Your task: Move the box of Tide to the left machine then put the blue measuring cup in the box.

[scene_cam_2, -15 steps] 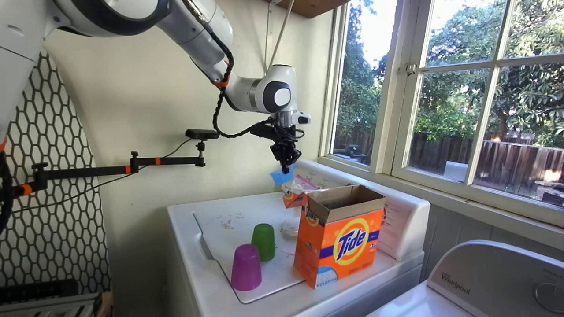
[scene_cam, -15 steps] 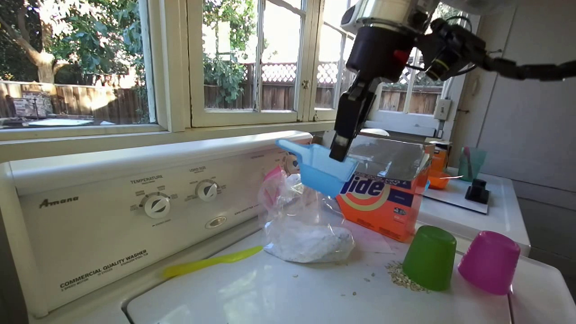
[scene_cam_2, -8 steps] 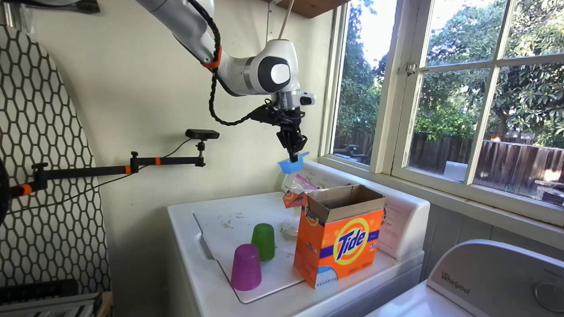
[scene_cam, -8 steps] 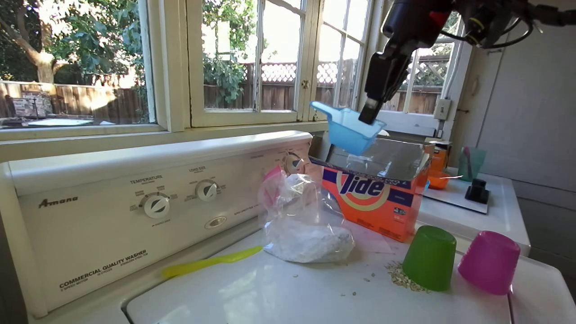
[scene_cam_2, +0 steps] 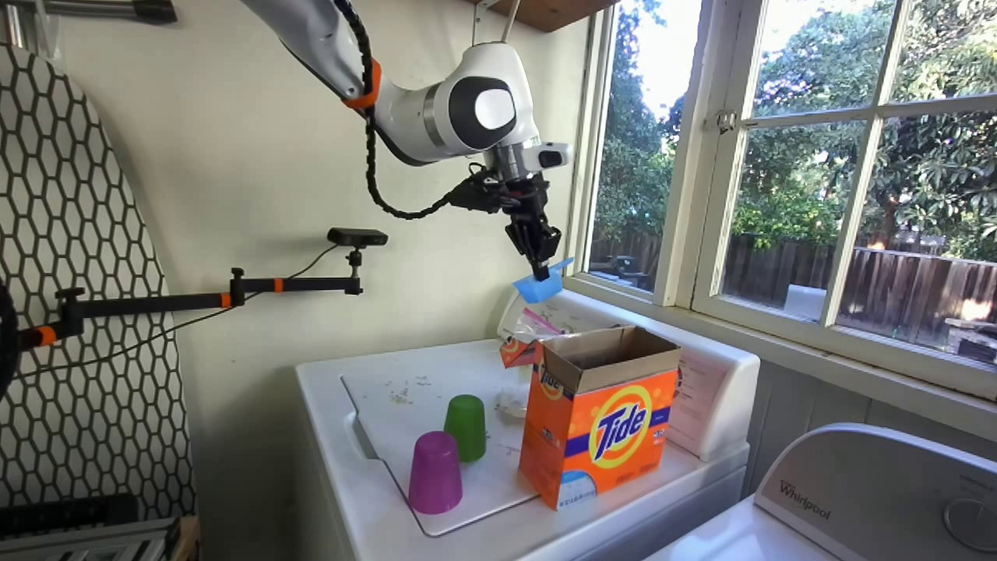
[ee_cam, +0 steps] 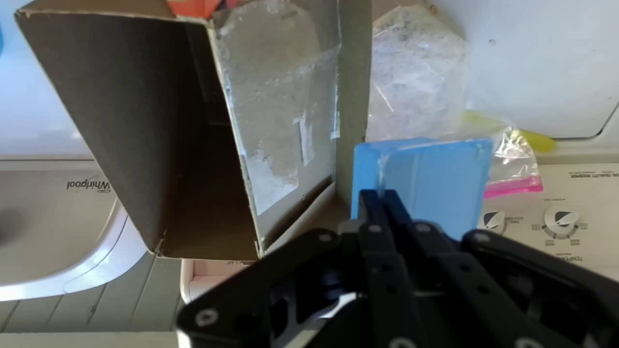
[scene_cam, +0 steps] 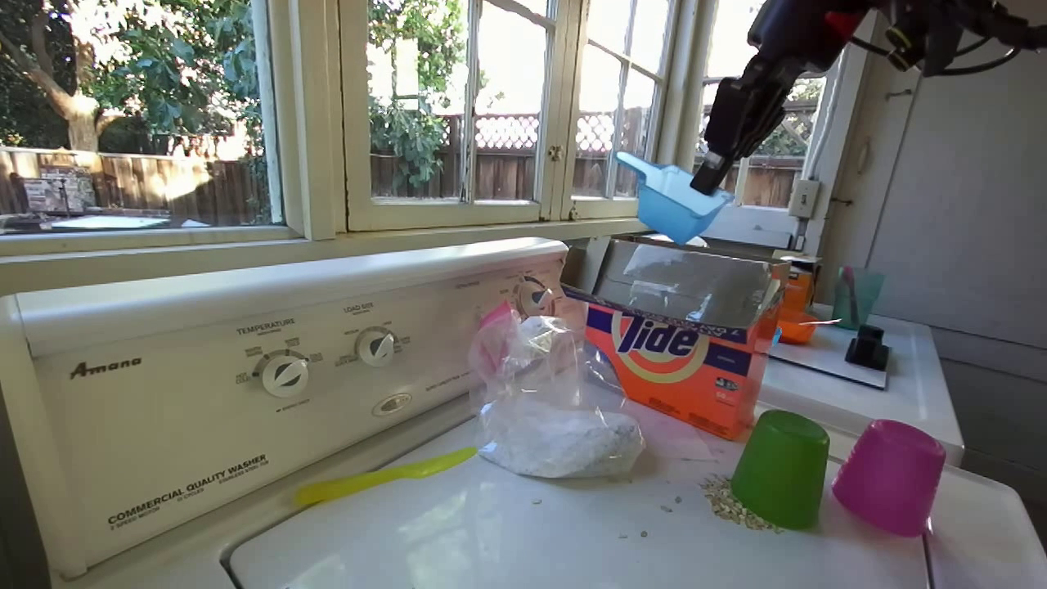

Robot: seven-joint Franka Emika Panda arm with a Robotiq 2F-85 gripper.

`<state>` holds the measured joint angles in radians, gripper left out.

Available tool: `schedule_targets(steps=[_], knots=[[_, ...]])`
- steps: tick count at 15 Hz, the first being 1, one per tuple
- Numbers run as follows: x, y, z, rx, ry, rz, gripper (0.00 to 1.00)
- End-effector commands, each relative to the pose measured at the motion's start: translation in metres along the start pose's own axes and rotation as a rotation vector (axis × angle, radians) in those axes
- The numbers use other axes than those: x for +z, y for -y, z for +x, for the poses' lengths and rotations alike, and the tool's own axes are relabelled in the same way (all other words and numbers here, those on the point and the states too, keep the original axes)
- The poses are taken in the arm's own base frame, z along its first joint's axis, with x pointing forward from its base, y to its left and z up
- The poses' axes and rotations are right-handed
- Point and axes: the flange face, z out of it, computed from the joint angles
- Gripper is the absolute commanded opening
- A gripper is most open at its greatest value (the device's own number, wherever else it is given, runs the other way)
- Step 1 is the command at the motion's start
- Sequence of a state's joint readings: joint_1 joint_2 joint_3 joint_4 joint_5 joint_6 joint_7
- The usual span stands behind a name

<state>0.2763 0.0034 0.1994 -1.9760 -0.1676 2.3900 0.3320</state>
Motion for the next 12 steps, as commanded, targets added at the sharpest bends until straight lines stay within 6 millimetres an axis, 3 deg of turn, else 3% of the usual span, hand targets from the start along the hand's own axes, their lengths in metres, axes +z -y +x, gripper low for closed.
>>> schedule_targets(steps=[1,12], knots=[[-0.002,-0.016,-0.011,0.000,-0.034,-0.045,0.01],[0.003,-0.069,-0.017,0.141,-0.050,-0.178,0.01]])
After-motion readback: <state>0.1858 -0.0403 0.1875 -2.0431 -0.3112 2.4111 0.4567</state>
